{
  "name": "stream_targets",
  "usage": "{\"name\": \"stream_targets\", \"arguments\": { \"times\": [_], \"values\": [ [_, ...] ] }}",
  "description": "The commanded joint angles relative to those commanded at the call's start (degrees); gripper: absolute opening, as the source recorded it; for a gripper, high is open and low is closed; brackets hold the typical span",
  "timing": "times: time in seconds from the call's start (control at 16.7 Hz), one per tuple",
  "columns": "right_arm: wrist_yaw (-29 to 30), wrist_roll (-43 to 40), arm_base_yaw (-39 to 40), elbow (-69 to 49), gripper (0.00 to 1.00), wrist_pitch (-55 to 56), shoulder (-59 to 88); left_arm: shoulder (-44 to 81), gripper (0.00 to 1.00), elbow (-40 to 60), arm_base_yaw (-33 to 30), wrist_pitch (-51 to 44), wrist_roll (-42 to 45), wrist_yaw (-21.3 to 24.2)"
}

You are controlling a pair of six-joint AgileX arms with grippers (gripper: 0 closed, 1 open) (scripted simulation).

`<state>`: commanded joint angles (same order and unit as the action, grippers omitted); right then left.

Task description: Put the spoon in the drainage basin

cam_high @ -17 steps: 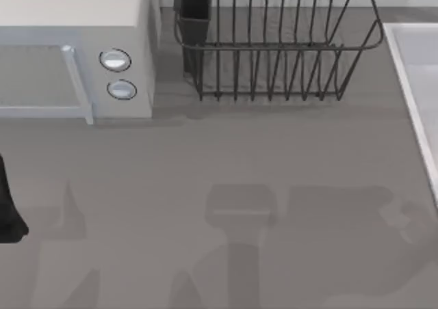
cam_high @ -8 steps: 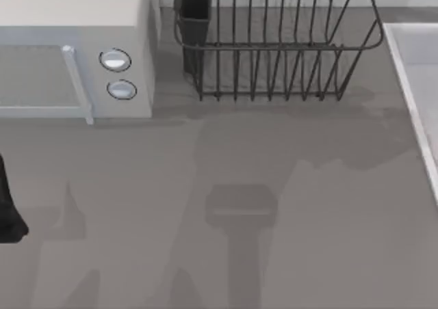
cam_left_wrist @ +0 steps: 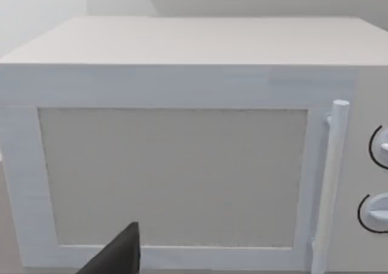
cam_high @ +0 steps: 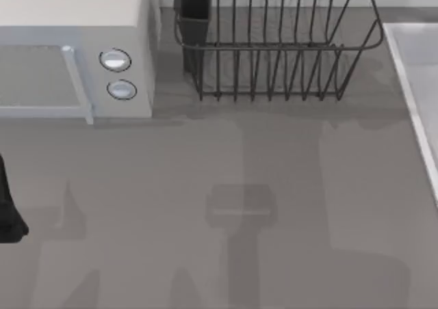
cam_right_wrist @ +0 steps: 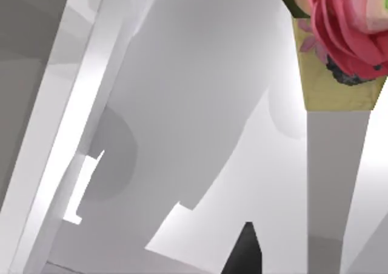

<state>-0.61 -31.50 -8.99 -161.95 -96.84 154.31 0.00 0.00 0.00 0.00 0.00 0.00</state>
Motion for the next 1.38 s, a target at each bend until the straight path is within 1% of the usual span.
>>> {"name": "stream_targets", "arguments": {
  "times": [0.18,0.6,0.78,1.02,1.14,1.38],
  "values": [
    [0.1,0.4,0.2,-4.2,0.00,-0.9,2.9,0.0,1.00,0.0,0.0,0.0,0.0,0.0],
    [0.0,0.5,-0.2,-3.4,0.00,0.0,2.6,0.0,1.00,0.0,0.0,0.0,0.0,0.0],
    [0.0,0.5,0.0,2.5,0.00,4.2,0.5,0.0,1.00,0.0,0.0,0.0,0.0,0.0],
    [-0.1,0.4,0.2,15.8,0.00,12.2,-3.2,0.0,1.00,0.0,0.0,0.0,0.0,0.0],
    [-0.1,0.4,0.3,20.4,0.00,15.6,-4.7,0.0,1.00,0.0,0.0,0.0,0.0,0.0],
    [-0.1,0.4,0.3,22.8,0.00,17.7,-5.6,0.0,1.00,0.0,0.0,0.0,0.0,0.0]
  ]
}}
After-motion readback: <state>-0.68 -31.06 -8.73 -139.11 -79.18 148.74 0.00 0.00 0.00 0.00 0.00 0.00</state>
